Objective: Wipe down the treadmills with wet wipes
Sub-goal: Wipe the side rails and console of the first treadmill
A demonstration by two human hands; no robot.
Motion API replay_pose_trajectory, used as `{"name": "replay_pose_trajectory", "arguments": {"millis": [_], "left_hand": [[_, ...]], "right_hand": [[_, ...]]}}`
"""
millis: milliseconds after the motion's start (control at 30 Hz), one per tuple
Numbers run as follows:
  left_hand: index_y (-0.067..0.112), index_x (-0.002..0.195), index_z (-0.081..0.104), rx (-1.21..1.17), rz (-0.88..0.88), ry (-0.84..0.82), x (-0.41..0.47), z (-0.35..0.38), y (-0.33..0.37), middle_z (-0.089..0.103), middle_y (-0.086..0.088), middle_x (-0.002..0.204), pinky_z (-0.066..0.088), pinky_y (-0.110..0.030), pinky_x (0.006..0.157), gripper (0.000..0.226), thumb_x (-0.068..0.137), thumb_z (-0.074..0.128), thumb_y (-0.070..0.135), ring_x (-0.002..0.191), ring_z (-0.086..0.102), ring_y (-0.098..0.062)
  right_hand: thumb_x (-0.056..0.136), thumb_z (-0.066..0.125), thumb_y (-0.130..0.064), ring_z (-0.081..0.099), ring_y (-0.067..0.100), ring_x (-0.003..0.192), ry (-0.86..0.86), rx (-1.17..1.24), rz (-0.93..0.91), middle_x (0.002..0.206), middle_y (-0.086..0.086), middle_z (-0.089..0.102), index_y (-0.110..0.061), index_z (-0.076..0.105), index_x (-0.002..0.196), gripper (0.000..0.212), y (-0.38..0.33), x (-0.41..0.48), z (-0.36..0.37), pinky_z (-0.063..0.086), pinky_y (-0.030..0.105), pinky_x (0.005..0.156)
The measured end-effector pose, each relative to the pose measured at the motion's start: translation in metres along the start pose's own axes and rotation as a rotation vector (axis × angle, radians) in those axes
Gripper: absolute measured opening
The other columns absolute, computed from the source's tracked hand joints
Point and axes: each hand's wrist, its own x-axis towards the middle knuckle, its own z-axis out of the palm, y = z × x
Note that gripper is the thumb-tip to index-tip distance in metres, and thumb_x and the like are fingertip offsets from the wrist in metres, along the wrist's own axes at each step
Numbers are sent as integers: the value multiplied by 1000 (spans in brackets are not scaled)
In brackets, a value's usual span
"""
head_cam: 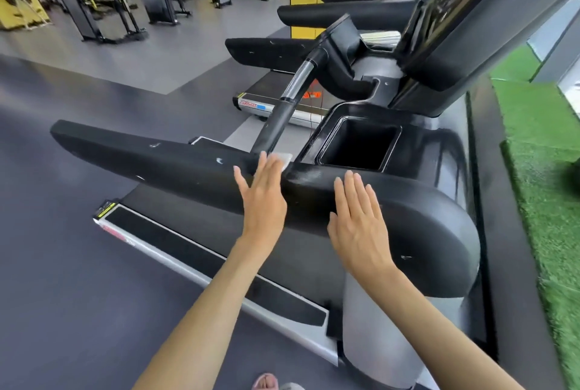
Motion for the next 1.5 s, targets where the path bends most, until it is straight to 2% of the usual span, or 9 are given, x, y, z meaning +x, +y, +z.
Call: {"name": "replay_pose_trajectory", "arguments": {"millis": [233,400,533,700,867,1000,1167,1300,1500], "left_hand": [[17,134,43,-114,320,-113,-12,-1,32,51,-2,139,1,-51,117,53,87,37,-7,139,36,-18],[15,127,51,-41,67,-82,4,-9,15,54,-2,126,13,-60,115,61,76,47,-19,134,41,-23],[9,134,53,-8,420,-131,-16,-3,28,51,-7,140,2,-52,117,53,86,35,-5,138,37,-24],[20,131,51,102,-40,-43,-3,-10,19,49,0,137,-7,-57,112,63,79,43,-15,145,23,-24],[13,135,52,45,435,-119,-9,-6,19,49,-2,142,18,-42,114,53,87,42,-6,138,37,-18],[28,123,52,36,-49,-71,3,-18,21,52,14,129,21,-34,90,54,83,50,-8,118,44,-16],[24,129,49,133,332,-109,-16,-11,35,56,10,132,19,-31,73,51,85,41,0,102,46,-18],[27,120,52,95,-25,-87,-6,-10,33,51,10,128,18,-33,85,56,79,44,-11,110,41,-18],[12,135,51,30,415,-207,-14,3,50,48,-3,143,18,-36,112,55,85,31,-2,137,37,-16]], "right_hand": [[84,59,-13,35,40,138,-17,-17,-4,143,29,42,10,42,138,61,-1,-1,1,21,48,117],[82,60,-12,42,41,133,3,8,17,139,29,46,11,47,134,58,-4,1,-1,28,49,114],[80,65,-8,40,41,135,11,26,38,140,30,45,10,45,135,61,-5,0,2,22,49,116],[82,62,-11,40,41,135,-7,16,30,141,29,44,10,45,136,61,-5,0,1,25,49,115],[78,65,-7,37,40,136,7,24,35,141,29,44,10,45,136,64,-4,0,4,21,49,115],[81,65,-10,39,39,136,-12,34,26,143,27,43,8,43,138,64,-3,-1,1,26,49,115],[75,68,0,46,37,131,47,227,43,138,24,49,4,44,137,66,6,-3,-8,25,44,114],[90,43,-11,40,33,135,119,285,145,139,23,49,0,43,137,49,31,-21,-20,24,43,115],[92,37,-14,33,32,138,163,251,178,143,25,44,6,47,135,48,57,-36,-22,22,43,115]]}}
